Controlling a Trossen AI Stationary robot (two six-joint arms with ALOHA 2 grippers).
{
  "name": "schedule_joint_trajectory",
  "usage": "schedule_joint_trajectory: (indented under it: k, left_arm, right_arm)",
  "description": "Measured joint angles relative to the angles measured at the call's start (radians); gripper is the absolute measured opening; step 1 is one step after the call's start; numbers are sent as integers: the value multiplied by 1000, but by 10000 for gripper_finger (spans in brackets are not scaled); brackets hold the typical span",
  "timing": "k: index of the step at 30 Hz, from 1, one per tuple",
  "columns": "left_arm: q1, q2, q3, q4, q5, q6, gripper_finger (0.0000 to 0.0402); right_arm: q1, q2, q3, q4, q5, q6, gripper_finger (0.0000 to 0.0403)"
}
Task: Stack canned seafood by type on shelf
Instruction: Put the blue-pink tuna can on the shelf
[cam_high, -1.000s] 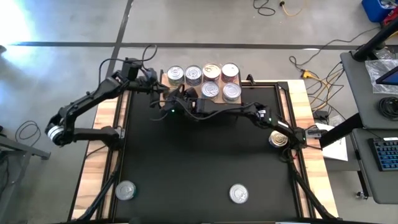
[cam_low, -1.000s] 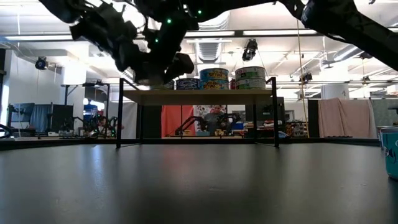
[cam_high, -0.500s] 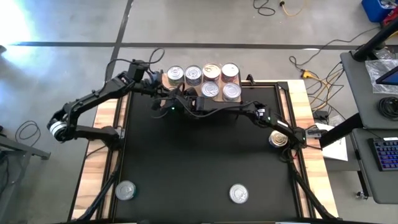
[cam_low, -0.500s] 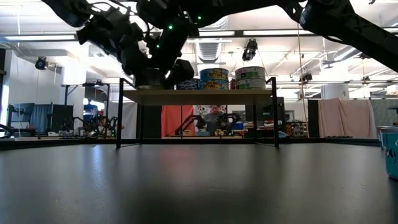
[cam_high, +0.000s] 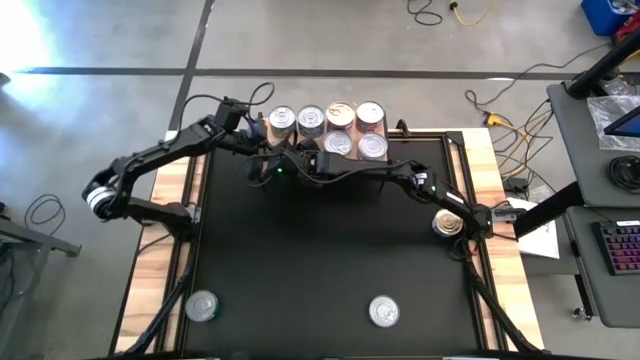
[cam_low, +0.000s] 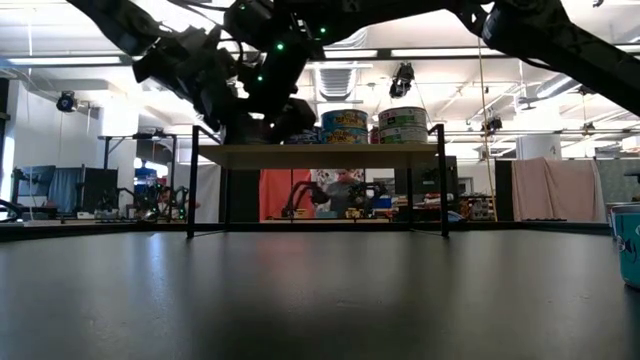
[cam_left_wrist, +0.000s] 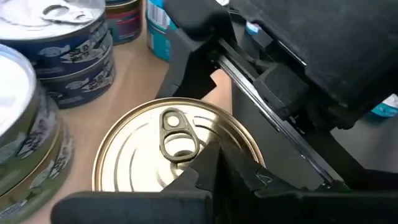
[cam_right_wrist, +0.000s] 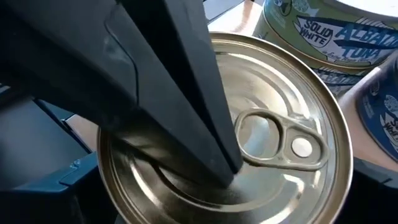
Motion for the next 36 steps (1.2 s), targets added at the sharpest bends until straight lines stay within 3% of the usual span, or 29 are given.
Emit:
schedule_joint_trajectory:
  k: [9, 14, 36]
  left_arm:
    - [2, 50, 4, 10, 15, 33, 0]
    - [7, 43, 4, 5, 0, 34, 0]
    - [24, 26, 0, -8, -61, -3, 0]
  right_arm:
    - [-10, -4, -8, -47, -32, 28, 400]
    - [-14, -6, -7, -81, -89, 59, 400]
    - [-2, -48, 4, -145, -158, 64, 400]
